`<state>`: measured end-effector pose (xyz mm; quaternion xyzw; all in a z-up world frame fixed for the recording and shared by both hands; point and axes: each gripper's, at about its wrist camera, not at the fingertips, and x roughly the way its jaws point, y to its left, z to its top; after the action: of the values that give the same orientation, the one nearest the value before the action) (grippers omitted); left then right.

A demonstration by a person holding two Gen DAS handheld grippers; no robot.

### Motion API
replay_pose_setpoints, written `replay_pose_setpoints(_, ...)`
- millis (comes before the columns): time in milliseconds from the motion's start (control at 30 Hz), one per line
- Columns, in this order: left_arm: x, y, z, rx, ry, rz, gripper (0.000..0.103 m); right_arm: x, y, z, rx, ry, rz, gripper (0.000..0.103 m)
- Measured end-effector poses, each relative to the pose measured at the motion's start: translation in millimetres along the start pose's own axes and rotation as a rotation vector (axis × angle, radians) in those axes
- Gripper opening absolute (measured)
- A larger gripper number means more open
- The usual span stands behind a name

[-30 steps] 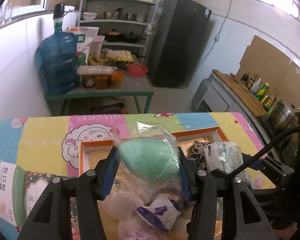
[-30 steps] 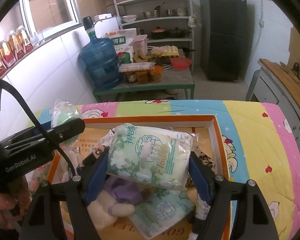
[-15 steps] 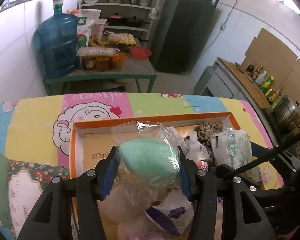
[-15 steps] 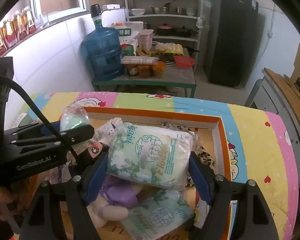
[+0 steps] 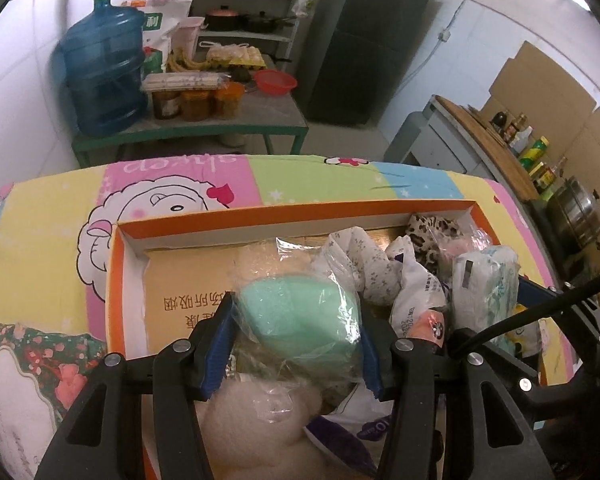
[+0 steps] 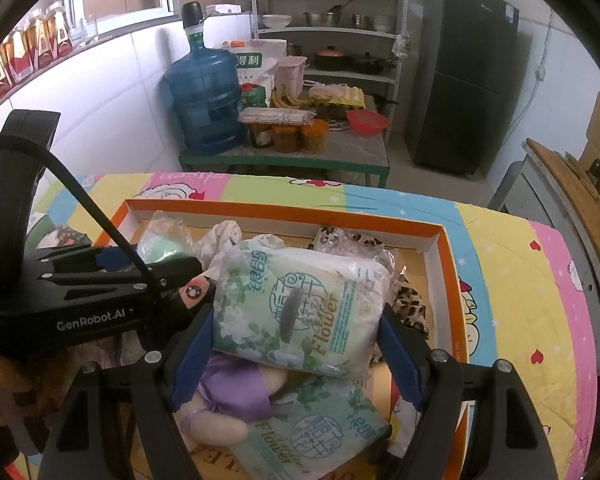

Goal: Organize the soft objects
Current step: 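Lower the green ball bag into the box with the left tool while the right tool lowers the floral packet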

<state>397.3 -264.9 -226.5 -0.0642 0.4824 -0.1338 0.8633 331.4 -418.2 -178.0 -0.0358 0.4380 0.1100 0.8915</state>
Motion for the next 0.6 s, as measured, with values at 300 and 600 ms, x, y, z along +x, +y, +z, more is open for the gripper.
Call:
replay_pose_setpoints(300, -10, 2, 0, -0.002, -0.004, -0.013, 0.059, -4, -3, 2, 0.024, -0.008, 0.010, 0.079)
replay_pose_setpoints(600, -26, -8, -1, 0.037, -0.045, 0.003, 0.071, -10, -9, 2, 0.032, -0.020, 0.024, 0.081)
